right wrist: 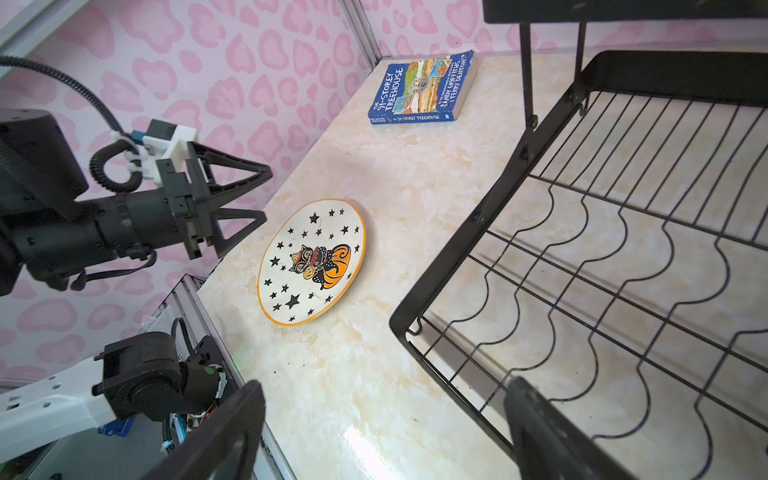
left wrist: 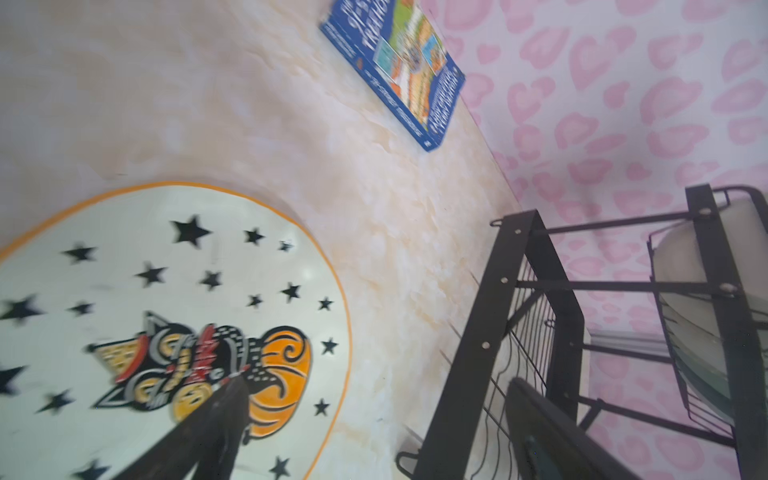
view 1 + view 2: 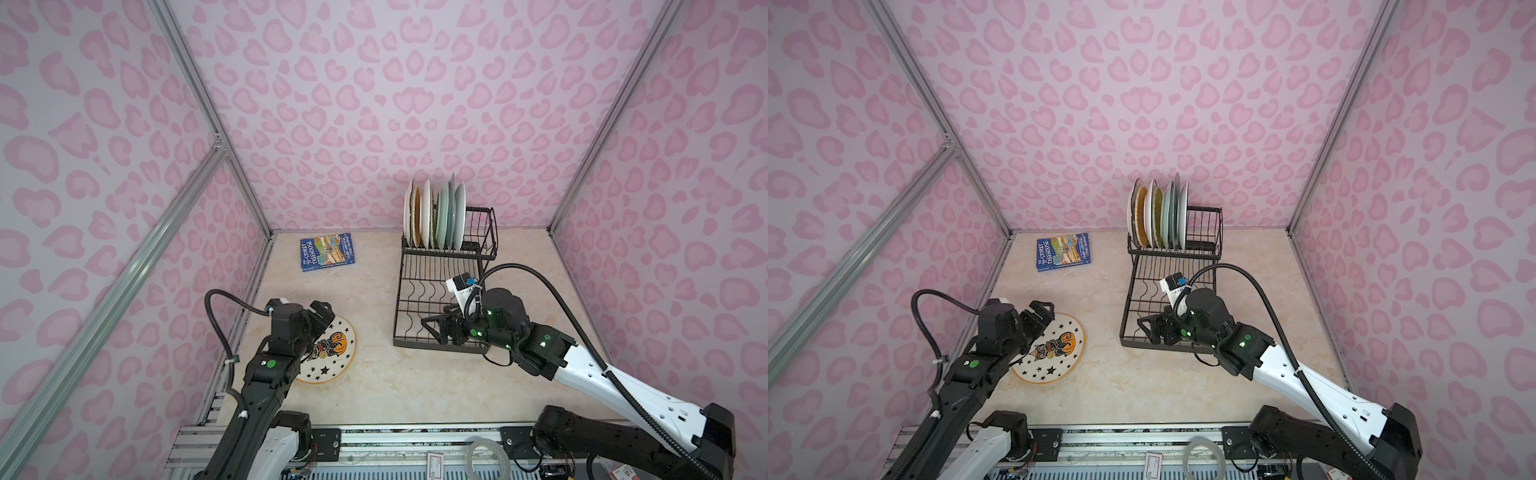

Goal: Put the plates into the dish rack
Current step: 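Tilt the star-and-cat plate upright with the left gripper while the right gripper approaches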

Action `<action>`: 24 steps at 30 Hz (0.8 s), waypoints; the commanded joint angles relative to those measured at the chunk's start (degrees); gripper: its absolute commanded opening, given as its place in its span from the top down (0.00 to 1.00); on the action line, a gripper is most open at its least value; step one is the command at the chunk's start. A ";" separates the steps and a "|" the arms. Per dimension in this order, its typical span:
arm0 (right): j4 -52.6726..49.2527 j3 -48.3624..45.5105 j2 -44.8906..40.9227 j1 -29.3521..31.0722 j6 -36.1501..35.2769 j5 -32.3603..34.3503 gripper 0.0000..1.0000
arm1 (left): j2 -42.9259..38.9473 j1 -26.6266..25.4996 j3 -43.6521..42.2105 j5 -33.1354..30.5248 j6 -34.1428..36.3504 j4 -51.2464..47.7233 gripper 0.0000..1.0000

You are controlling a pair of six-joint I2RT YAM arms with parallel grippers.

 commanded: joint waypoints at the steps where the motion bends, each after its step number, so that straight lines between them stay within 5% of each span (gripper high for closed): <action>1: 2.79 -0.33 1.15 0.85 -0.08 -1.09 0.03 | -6.19 5.05 -1.92 -2.55 1.47 -13.76 0.02; 10: 6.51 0.12 5.91 7.43 -0.03 -0.50 0.03 | -7.46 16.23 -7.35 1.30 -0.32 -15.97 0.04; 16: 9.93 -0.75 9.48 11.39 0.46 -0.26 0.03 | -6.91 17.82 -11.30 4.77 -0.74 -12.11 0.00; 24: 11.15 -0.40 10.68 12.01 0.45 -0.41 0.03 | -6.59 17.85 -16.63 11.09 -0.25 -6.14 0.15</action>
